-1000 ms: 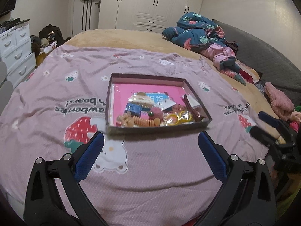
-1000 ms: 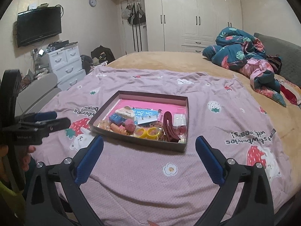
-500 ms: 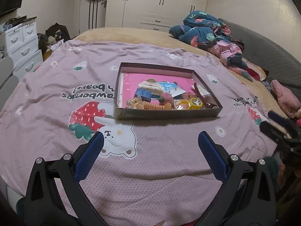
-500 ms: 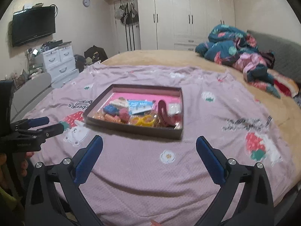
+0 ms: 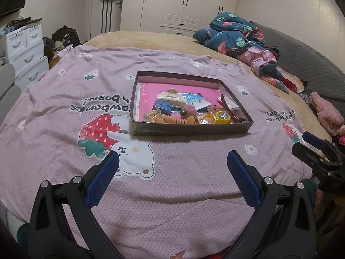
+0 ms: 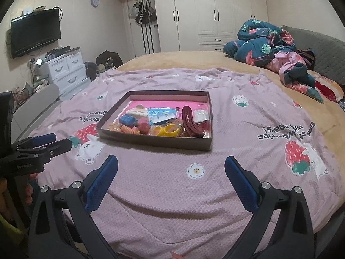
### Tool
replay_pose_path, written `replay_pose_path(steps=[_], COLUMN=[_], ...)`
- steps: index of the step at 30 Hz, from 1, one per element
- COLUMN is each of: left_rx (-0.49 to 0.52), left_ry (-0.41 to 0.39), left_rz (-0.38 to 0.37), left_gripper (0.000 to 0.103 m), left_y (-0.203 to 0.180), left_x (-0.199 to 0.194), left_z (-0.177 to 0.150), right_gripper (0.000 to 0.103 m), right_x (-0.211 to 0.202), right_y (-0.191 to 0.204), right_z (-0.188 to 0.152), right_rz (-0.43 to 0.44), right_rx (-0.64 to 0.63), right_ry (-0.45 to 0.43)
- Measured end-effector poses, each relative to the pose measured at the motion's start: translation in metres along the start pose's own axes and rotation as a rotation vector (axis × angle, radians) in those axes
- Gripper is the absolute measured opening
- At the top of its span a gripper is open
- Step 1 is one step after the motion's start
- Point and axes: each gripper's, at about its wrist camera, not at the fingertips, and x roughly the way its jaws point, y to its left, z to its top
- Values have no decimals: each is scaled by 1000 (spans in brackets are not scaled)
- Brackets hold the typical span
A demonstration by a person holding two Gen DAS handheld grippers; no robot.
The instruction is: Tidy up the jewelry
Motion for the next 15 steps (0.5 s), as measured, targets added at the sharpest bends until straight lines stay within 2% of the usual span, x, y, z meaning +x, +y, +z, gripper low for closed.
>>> replay_pose_path(steps=[15], left_rx=[-6], left_ry=[9], left_rz=[6], left_gripper=[94], left_y=[0], left_x=[0], left_z=[-1], right_gripper=[99], right_x=[1], right_y=[1], right_z=[0], right_rz=[3], right_rx=[2], right_ry=[5])
